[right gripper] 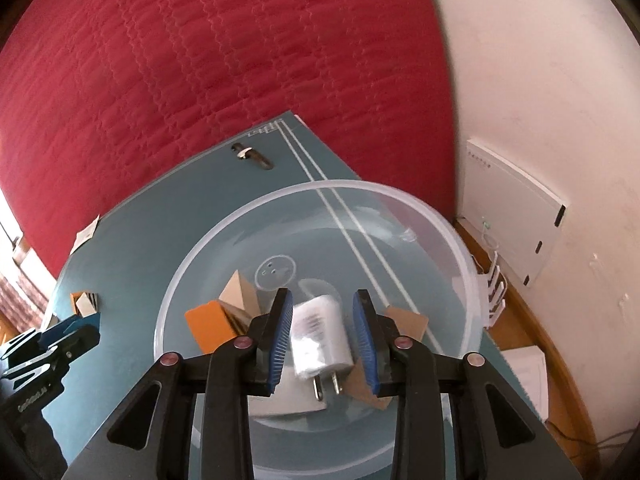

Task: Organize rigid objects
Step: 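Open the left tool to drop the blue block while the right tool lowers the adapter into the bowl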

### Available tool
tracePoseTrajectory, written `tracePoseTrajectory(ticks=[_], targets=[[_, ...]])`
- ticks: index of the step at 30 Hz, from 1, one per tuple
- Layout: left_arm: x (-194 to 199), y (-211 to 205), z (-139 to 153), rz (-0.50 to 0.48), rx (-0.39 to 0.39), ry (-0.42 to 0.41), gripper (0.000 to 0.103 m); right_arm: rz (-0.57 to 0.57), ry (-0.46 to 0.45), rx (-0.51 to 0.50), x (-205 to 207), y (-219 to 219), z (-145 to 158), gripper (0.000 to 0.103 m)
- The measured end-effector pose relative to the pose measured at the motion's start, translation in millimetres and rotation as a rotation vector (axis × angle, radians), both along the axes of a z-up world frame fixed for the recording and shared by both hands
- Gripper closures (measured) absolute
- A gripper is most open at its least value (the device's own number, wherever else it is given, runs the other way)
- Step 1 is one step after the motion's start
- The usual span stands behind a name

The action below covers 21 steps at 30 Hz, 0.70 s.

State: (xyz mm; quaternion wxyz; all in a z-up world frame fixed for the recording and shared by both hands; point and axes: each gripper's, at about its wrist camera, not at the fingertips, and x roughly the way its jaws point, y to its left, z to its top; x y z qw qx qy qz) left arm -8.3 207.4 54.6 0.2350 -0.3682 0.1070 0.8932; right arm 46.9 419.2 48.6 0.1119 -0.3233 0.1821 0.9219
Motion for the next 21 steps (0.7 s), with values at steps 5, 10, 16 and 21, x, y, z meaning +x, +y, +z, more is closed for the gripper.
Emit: tracePoseTrajectory(ticks=[5, 10, 16, 21], targets=[[5, 21, 3, -0.07, 0.024, -0.013, 0.063, -0.014, 0.011, 0.009, 3, 1, 0, 0.07], [10, 40, 3, -0.128, 0.041, -0.04, 0.063, -0.019, 0.012, 0.011, 4, 2, -1, 0.07], [14, 57, 0, -0.169, 0.054, -0.053, 0.063, -0.022, 0.012, 0.006, 4, 3, -1, 0.07], [15, 67, -3, -0.205, 0.07, -0.069, 0.063, -0.022, 0.012, 0.005, 4, 3, -2, 0.07]])
